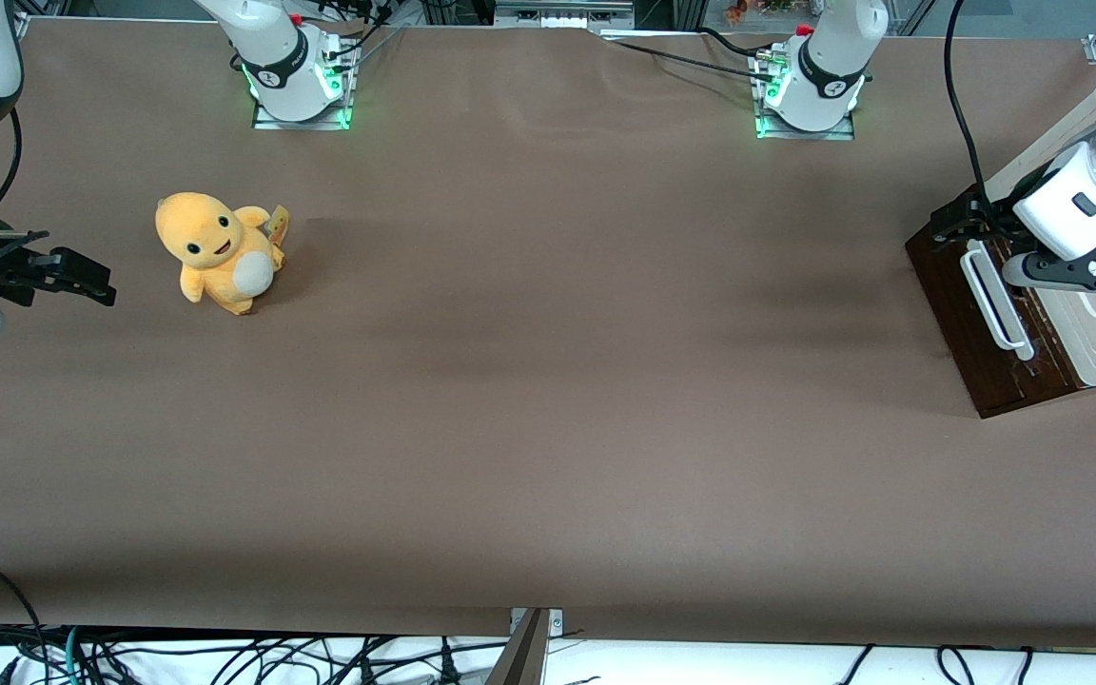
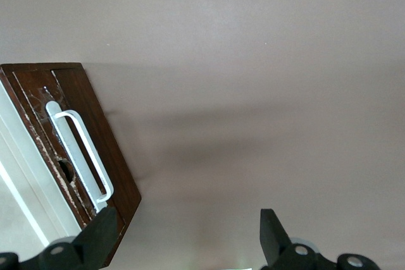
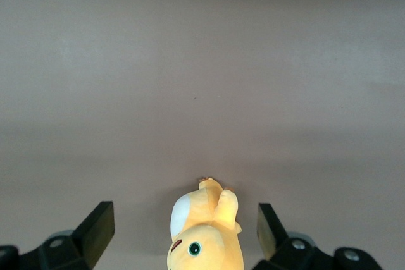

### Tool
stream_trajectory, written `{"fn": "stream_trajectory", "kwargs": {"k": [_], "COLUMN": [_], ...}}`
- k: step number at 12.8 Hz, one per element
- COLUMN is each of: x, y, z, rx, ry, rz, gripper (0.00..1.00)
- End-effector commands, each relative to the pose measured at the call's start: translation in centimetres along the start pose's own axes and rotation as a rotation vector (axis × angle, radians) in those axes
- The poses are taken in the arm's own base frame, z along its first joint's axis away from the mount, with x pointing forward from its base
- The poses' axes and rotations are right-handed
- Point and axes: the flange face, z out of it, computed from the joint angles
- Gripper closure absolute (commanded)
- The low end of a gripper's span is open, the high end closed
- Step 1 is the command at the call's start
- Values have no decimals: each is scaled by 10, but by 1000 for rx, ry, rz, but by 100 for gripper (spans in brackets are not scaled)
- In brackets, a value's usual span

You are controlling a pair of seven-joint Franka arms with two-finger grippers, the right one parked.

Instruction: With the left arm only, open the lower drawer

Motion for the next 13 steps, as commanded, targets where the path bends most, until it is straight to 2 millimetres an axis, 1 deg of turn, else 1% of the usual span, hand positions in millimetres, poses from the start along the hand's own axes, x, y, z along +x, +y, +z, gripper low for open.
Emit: {"fn": "stream_trajectory", "kwargs": {"k": [1, 2, 3, 5, 6, 7, 8, 9, 10, 11, 13], "x": [3, 7, 14, 35, 46, 61, 72, 80, 86, 93, 101], "y": [0, -1, -1, 1, 6, 8, 14, 7, -1, -5, -3], "z": [-3, 3, 15, 56, 80, 116, 149, 174, 192, 212, 252], "rx": [-18, -18, -22, -26, -18, 0, 15, 87, 201, 296, 465], "ry": [7, -5, -26, -105, -147, -204, -256, -277, -267, -268, -273], "rz": [-7, -9, -35, -218, -279, -309, -321, -333, -368, -394, -420], "gripper": [0, 0, 0, 0, 0, 0, 0, 0, 0, 0, 0]}}
